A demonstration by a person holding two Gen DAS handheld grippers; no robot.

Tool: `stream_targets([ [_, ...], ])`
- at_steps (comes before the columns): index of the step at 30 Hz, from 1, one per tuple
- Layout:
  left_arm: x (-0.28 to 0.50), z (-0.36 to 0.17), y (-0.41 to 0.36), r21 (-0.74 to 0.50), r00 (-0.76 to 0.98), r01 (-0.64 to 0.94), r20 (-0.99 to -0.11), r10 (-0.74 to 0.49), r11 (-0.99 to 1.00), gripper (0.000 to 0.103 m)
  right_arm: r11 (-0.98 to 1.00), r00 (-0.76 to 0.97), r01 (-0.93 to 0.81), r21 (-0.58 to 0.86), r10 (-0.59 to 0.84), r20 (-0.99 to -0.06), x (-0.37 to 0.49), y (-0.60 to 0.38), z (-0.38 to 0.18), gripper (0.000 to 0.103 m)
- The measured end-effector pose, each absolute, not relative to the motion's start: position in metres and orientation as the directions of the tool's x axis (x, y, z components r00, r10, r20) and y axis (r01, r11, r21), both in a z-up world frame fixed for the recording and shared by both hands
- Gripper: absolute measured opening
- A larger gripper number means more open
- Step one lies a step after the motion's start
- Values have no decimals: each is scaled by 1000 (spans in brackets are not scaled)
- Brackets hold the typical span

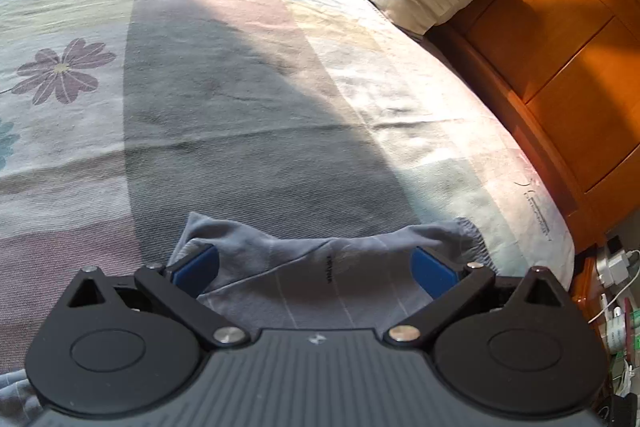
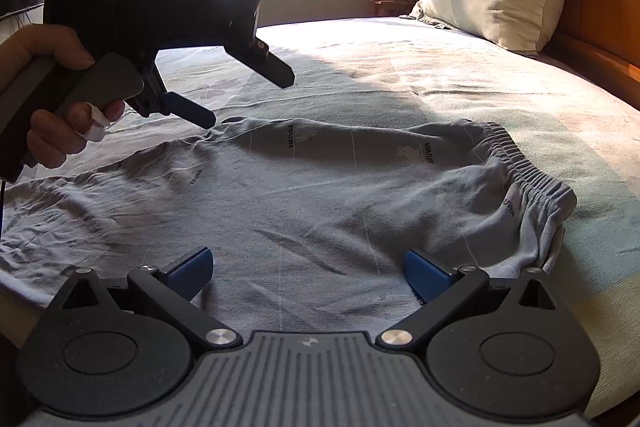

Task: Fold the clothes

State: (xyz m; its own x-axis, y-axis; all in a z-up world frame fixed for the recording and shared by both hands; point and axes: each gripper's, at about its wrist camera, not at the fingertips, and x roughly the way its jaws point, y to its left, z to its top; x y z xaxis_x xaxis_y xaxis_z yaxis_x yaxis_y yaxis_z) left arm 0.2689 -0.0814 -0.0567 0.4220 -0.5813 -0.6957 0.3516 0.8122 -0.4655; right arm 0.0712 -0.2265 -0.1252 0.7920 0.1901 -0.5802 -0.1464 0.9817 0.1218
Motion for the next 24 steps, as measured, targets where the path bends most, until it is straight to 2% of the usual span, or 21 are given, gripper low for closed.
stream_targets([
  [3,272,-60,-104,-555,325,401,-658,-679,729,102,984,793,-147,104,180,-582,71,-224,-126,103],
  [8,298,-92,-127,-549,315,352,-694,-648,758,101,981,792,-149,120,191,-579,72,-227,-126,103],
  [11,304,-89,-124,-591,328,287,-679,-657,754,101,979,792,-150,136,201,-576,72,-229,-125,103],
  [16,293,-70,-138,-648,242,357,-631,-737,673,102,980,794,-149,130,196,-575,71,-228,-125,103],
  [20,296,-75,-164,-650,188,392,-637,-748,652,102,981,795,-148,123,192,-575,71,-226,-126,103],
  [24,306,-88,-177,-645,177,354,-664,-726,677,101,978,797,-146,148,205,-568,71,-229,-124,103],
])
